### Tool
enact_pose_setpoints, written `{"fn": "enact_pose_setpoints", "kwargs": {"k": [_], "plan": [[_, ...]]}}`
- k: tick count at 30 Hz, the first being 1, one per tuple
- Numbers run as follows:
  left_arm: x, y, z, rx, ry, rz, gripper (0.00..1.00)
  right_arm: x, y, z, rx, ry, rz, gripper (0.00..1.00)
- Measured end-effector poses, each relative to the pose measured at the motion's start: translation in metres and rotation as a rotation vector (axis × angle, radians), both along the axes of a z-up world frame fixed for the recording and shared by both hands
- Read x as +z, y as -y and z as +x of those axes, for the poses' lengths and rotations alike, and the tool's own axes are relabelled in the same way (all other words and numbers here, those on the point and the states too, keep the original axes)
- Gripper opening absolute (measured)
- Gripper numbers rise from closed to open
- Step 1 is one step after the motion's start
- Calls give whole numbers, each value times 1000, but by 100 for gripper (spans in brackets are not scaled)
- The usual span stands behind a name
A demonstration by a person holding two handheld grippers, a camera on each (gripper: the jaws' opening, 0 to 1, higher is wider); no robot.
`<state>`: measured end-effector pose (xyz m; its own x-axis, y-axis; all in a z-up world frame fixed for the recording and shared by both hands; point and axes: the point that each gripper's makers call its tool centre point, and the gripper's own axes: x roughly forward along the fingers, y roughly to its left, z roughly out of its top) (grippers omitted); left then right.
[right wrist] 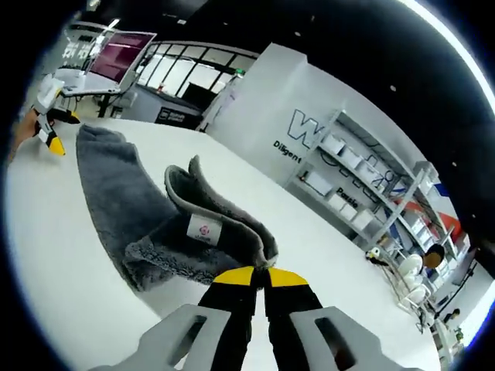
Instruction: Open the folded towel by lifting each exposed corner and separating the folded layers until the towel lies flat within the target outline without major curled edges
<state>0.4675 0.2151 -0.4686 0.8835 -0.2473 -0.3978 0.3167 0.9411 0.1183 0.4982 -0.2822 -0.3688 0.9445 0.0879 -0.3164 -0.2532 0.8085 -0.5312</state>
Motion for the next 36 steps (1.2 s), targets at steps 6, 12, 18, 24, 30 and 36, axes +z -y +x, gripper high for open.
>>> {"fn": "enact_pose_setpoints", "kwargs": {"k": [6,12,18,24,30,36], "plan": [[-3,-1,0,5,-8,11,98,-7,39,-5,-102,-2,-43,0],[-3,-1,0,6,-8,11,98,-20,73,-6,-178,-23,-61,0],[-4,0,0,4,-12,18,98,-37,107,-8,-252,-69,-68,0],[-4,-1,-1,7,-11,20,98,-69,132,-4,-287,-149,-55,1],[-4,-2,0,9,-13,19,98,-108,147,-4,-309,-263,-20,1],[-3,-4,0,13,-11,10,98,-122,158,-4,-327,-300,-6,3]]}}
